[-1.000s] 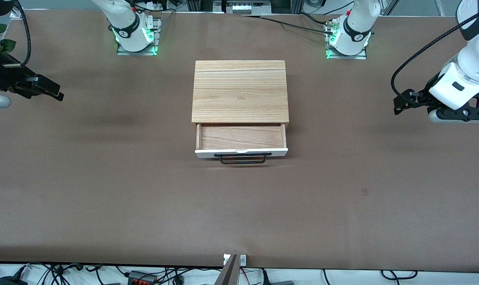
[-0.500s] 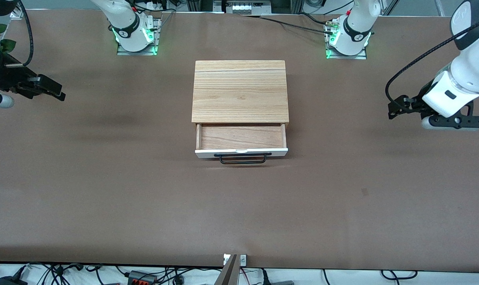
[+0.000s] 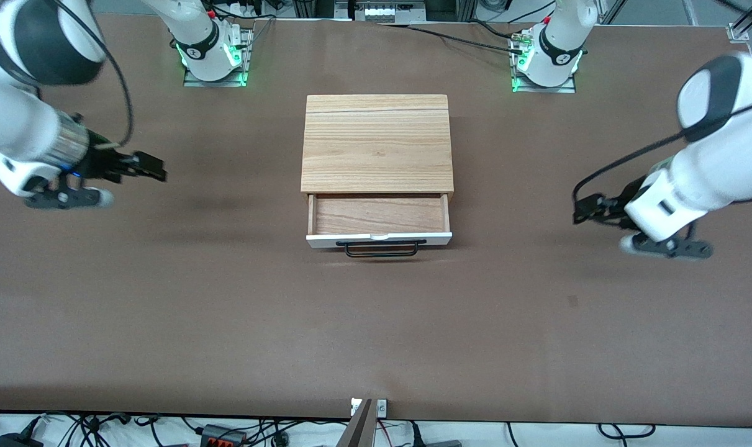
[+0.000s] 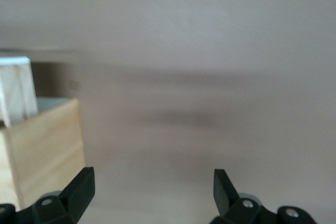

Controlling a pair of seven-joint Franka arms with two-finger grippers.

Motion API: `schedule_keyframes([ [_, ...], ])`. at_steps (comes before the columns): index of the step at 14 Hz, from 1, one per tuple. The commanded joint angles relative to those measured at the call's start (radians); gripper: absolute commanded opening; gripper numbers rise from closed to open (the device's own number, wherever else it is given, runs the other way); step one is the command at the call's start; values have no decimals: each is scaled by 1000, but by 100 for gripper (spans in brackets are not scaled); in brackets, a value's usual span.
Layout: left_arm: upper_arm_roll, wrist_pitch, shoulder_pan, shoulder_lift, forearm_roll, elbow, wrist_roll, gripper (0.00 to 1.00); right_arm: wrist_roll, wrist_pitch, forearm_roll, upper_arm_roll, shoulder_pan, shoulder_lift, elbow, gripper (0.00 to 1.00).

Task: Close drawer with both arms simultaneously
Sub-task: 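Move both grippers down to the open white drawer's front edge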

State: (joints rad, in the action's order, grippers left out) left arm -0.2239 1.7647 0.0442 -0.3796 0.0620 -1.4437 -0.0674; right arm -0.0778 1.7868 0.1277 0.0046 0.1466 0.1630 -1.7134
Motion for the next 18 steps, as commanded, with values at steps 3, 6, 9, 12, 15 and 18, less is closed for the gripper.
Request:
schedule_keyframes([
  [3,0,163,-111,-221,21,118,8,100,-22,328,55,-6,152,205,60,100],
  [6,0,261,-191,-306,21,118,-5,100,-20,488,200,-6,195,329,112,100],
  [9,1,272,-216,-334,38,115,-2,100,-20,678,302,-6,278,409,129,100],
  [12,0,259,-216,-329,104,103,3,100,-20,839,328,-8,352,463,127,100],
  [15,-21,226,-228,-329,105,100,-2,100,-10,832,326,-6,364,464,117,100],
  [18,-29,162,-228,-329,123,100,6,100,-10,746,326,-6,364,458,110,100],
])
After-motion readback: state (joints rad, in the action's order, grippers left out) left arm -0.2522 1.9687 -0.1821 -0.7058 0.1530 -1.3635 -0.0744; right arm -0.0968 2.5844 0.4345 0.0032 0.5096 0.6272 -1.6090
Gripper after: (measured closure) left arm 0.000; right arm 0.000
